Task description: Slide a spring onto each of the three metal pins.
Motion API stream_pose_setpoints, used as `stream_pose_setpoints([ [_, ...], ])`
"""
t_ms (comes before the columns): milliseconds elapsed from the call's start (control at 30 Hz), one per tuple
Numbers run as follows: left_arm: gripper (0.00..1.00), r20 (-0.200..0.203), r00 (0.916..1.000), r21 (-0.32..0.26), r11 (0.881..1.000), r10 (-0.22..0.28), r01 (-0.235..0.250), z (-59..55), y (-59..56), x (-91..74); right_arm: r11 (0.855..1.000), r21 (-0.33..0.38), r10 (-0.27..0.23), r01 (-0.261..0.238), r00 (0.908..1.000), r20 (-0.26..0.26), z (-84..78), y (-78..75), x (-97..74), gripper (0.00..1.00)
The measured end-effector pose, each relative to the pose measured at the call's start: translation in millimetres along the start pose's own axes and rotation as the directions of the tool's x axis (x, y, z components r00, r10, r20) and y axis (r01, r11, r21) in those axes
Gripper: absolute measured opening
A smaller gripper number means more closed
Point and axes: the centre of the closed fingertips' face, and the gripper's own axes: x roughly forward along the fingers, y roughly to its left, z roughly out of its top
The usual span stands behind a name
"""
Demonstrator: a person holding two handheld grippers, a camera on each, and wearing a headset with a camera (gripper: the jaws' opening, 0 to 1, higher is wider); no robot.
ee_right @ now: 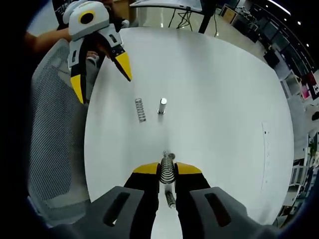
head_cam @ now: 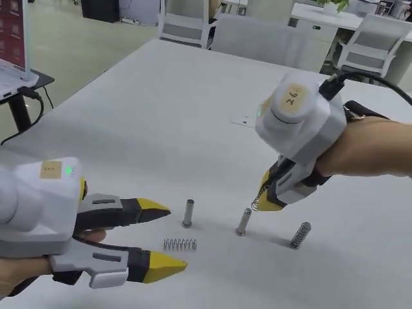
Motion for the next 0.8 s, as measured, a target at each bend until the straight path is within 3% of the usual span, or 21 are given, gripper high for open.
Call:
stream_pose_setpoints([
  [800, 0.44, 0.001, 1.0, -0.011, 1.0, -0.003, 0.003, -1.2, 2.3, -0.4, 0.999, 0.004, 0.036, -0.036, 0.9987, -0.037, -3.7, -3.4, 20.7, 0.09],
])
